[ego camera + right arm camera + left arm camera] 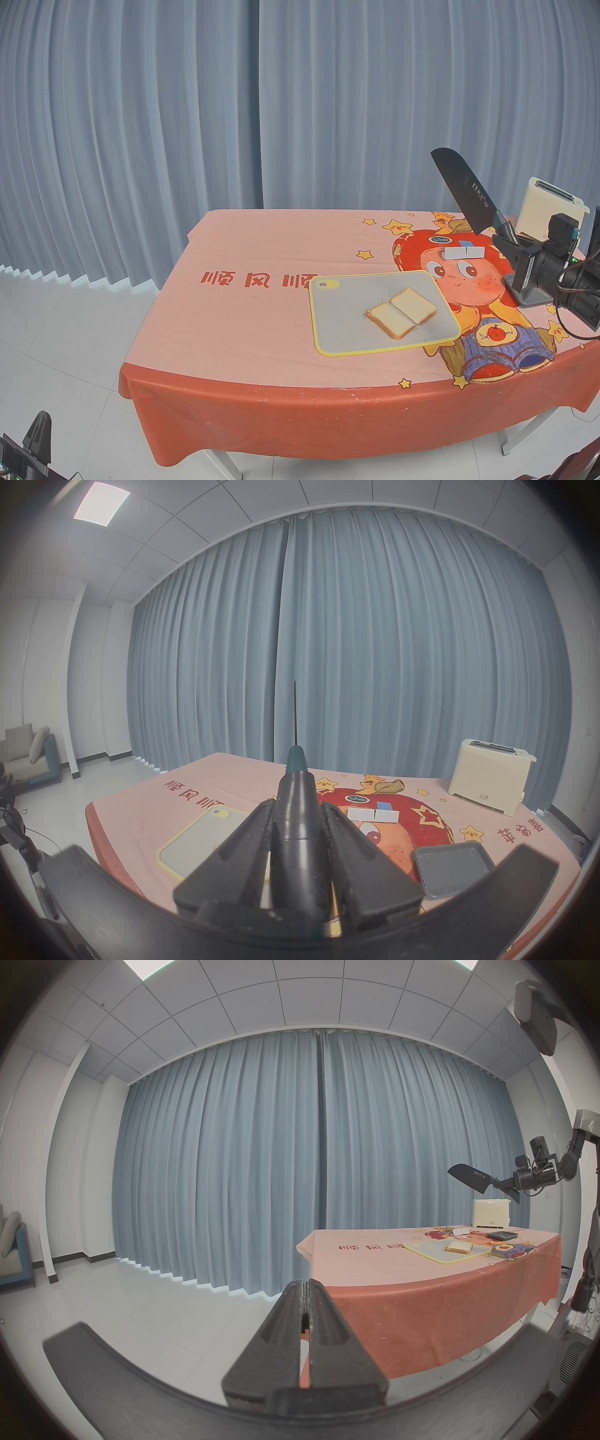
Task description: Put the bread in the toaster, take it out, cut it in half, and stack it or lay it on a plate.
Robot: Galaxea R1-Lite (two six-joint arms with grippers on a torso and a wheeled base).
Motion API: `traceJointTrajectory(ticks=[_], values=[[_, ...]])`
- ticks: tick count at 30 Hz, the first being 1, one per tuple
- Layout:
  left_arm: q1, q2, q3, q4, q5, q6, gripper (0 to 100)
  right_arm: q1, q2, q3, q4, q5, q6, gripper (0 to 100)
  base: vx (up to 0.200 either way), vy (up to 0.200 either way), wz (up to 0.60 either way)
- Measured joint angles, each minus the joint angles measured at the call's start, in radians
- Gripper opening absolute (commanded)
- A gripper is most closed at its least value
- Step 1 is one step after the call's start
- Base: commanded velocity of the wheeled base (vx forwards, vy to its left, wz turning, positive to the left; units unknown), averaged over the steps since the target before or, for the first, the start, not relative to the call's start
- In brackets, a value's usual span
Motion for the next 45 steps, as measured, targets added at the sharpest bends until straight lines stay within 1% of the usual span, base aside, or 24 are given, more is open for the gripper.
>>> traceJointTrajectory(ticks=[16, 22, 30, 45], values=[[0.0, 0.0, 0.0, 0.0, 0.0, 0.0, 0, -0.003, 0.002, -0.001, 0.0, 0.001, 0.0, 0, 0.0, 0.0, 0.0], [0.0, 0.0, 0.0, 0.0, 0.0, 0.0, 0, -0.03, 0.003, -0.006, -0.001, 0.008, 0.0, 0, 0.0, 0.0, 0.0], [0.0, 0.0, 0.0, 0.0, 0.0, 0.0, 0, -0.041, 0.006, -0.017, 0.0, 0.009, 0.001, 0, 0.0, 0.0, 0.0], [0.0, 0.0, 0.0, 0.0, 0.0, 0.0, 0, -0.043, 0.009, -0.017, 0.0, 0.008, 0.001, 0, 0.0, 0.0, 0.0]])
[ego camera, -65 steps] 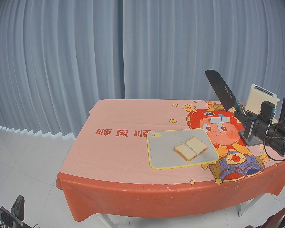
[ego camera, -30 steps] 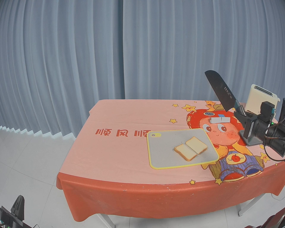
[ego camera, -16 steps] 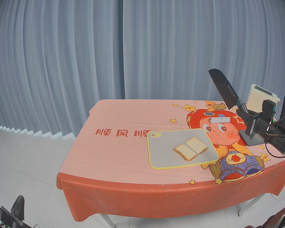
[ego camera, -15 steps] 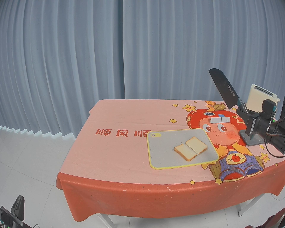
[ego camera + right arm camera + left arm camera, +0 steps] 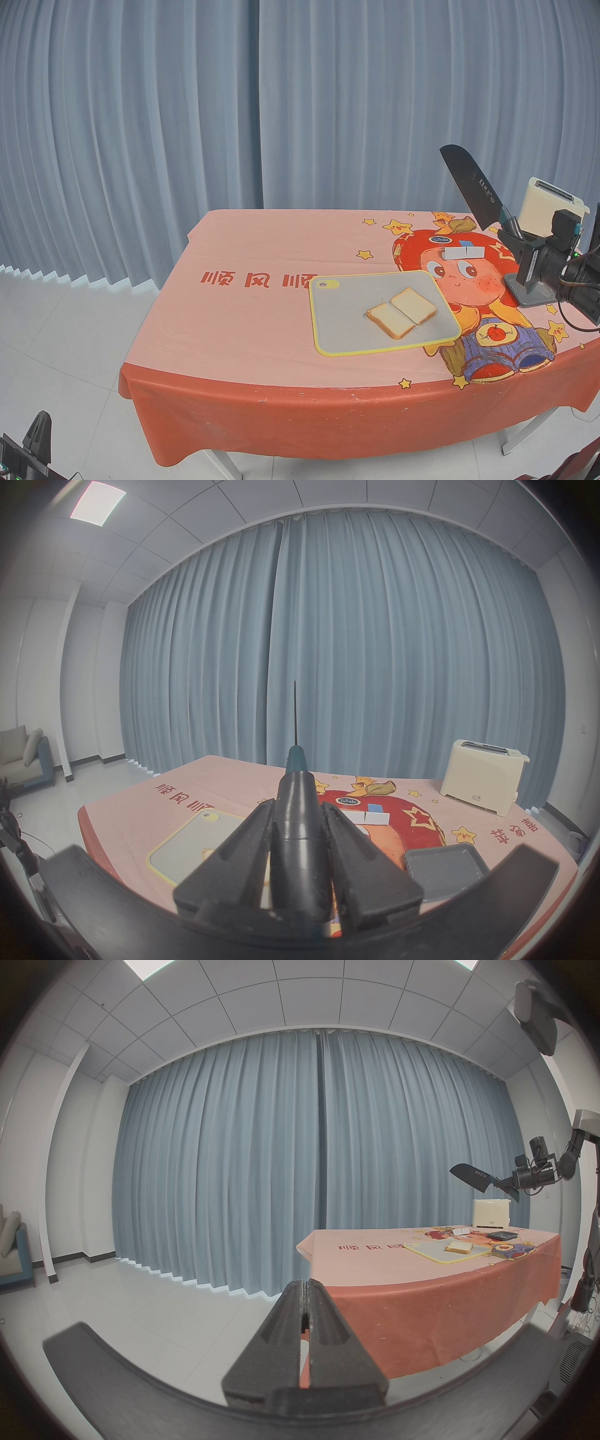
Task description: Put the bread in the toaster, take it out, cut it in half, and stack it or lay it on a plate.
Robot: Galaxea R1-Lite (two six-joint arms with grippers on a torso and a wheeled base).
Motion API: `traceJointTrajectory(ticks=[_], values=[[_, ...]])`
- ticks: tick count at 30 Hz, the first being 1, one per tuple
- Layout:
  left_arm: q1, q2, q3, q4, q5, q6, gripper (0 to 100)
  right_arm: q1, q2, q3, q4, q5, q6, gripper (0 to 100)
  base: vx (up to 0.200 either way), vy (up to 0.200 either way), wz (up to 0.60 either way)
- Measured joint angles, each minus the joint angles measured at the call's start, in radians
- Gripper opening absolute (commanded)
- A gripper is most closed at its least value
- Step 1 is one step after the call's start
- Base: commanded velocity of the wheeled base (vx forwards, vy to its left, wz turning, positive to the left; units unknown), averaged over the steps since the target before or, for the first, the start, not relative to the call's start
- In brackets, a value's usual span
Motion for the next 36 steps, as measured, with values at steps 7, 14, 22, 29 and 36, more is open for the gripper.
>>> traceJointTrajectory(ticks=[7, 14, 22, 29, 36], values=[[-0.001, 0.0, 0.0, 0.0, 0.0, 0.0, 0, 0.0, 0.004, 0.0, 0.0, -0.004, 0.0, 0, 0.0, 0.0, 0.0], [0.0, 0.0, 0.0, 0.0, 0.0, 0.0, 0, -0.001, 0.006, 0.001, 0.001, -0.005, 0.0, 0, 0.0, 0.0, 0.0], [0.0, 0.0, 0.0, 0.0, -0.001, 0.0, 0, -0.02, 0.016, -0.002, 0.0, 0.0, -0.001, 0, 0.0, 0.0, 0.0], [0.001, 0.0, 0.0, -0.001, -0.004, -0.001, 0, -0.03, 0.02, -0.012, 0.007, -0.002, 0.0, 0, 0.0, 0.0, 0.0], [0.001, 0.0, 0.0, -0.003, -0.008, 0.0, 0, -0.048, 0.027, -0.019, 0.009, -0.002, 0.005, 0, 0.0, 0.0, 0.0]])
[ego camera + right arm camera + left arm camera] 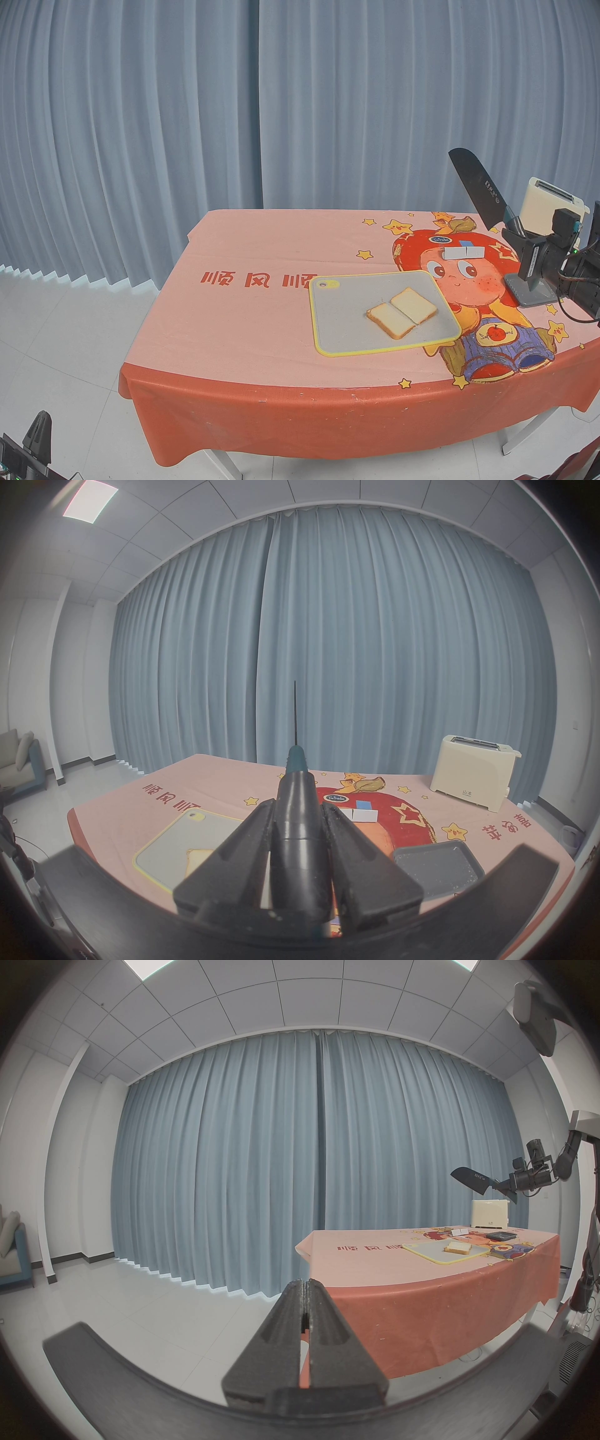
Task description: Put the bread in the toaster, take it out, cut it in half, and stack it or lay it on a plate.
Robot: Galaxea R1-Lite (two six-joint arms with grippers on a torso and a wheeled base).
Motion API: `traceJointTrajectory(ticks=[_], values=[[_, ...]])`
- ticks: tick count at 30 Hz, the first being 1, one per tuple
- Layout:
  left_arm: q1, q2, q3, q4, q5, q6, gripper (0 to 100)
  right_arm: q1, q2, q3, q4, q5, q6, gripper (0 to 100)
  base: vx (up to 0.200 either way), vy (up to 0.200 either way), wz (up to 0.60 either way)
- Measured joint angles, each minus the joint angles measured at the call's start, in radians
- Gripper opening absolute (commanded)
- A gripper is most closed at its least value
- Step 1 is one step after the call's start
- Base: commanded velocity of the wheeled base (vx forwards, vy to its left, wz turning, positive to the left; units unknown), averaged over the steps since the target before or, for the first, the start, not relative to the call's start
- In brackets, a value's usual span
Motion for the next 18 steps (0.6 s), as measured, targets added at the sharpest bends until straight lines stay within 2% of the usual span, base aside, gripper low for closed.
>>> traceJointTrajectory(ticks=[9, 13, 18], values=[[0.0, 0.0, 0.0, 0.0, -0.001, 0.0, 0, -0.012, 0.017, -0.006, 0.0, 0.001, 0.007, 0, 0.0, 0.0, 0.0], [0.0, 0.0, 0.0, 0.0, -0.001, 0.0, 0, -0.012, 0.02, -0.014, 0.005, 0.001, 0.042, 0, 0.0, 0.0, 0.0], [0.0, 0.0, 0.0, 0.0, -0.001, 0.0, 0, -0.012, 0.027, -0.019, 0.008, 0.0, 0.047, 0, 0.0, 0.0, 0.0]])
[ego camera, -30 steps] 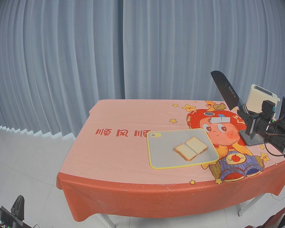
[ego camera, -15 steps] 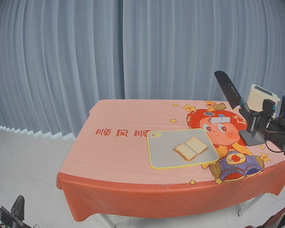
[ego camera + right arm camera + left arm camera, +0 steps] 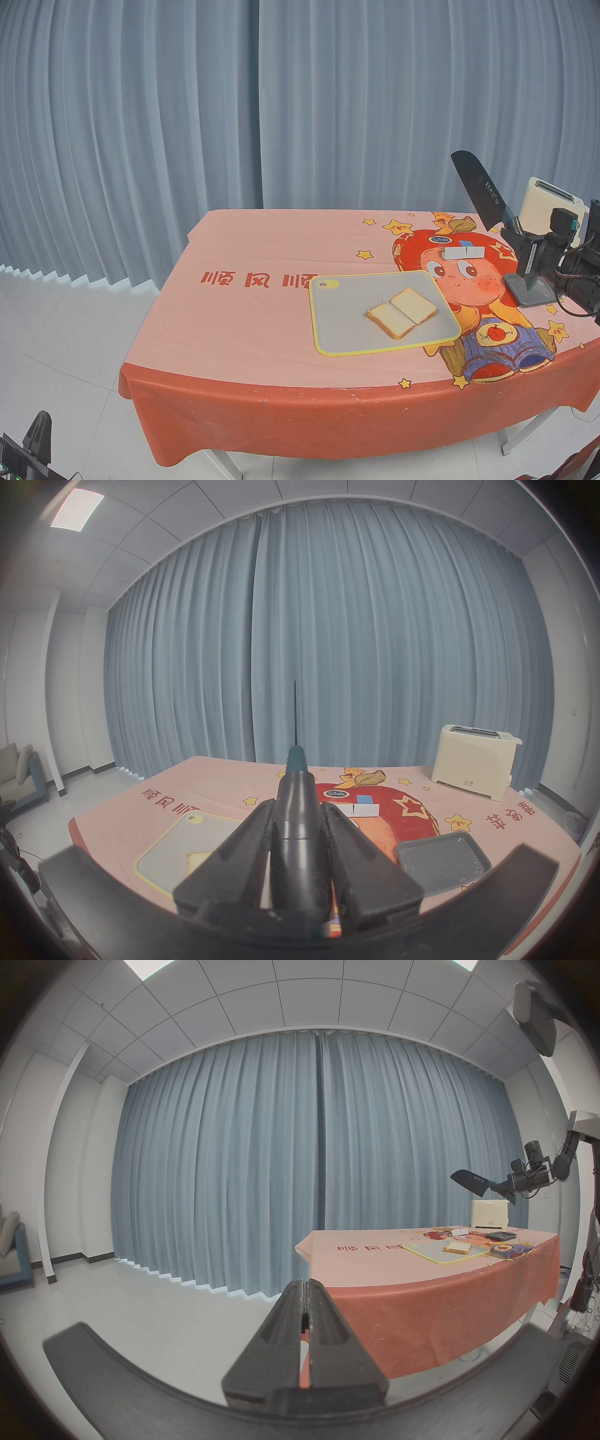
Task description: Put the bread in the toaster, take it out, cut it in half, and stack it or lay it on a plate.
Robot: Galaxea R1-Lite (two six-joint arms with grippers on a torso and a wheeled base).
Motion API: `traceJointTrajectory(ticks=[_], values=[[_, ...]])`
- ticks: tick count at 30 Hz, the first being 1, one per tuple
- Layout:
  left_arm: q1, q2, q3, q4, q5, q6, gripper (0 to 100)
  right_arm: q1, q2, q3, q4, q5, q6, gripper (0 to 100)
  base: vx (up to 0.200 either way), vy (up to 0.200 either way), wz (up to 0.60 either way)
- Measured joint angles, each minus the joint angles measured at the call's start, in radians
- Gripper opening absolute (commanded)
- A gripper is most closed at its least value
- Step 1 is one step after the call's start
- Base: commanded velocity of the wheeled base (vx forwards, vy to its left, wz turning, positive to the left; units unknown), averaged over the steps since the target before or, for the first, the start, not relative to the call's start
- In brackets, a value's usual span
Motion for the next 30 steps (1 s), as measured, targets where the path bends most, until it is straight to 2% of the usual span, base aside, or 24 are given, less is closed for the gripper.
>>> traceJointTrajectory(ticks=[30], values=[[0.0, 0.0, 0.0, 0.0, 0.0, 0.0, 0, 0.001, 0.003, 0.002, -0.009, 0.001, -0.005, 0, 0.0, 0.0, 0.0]])
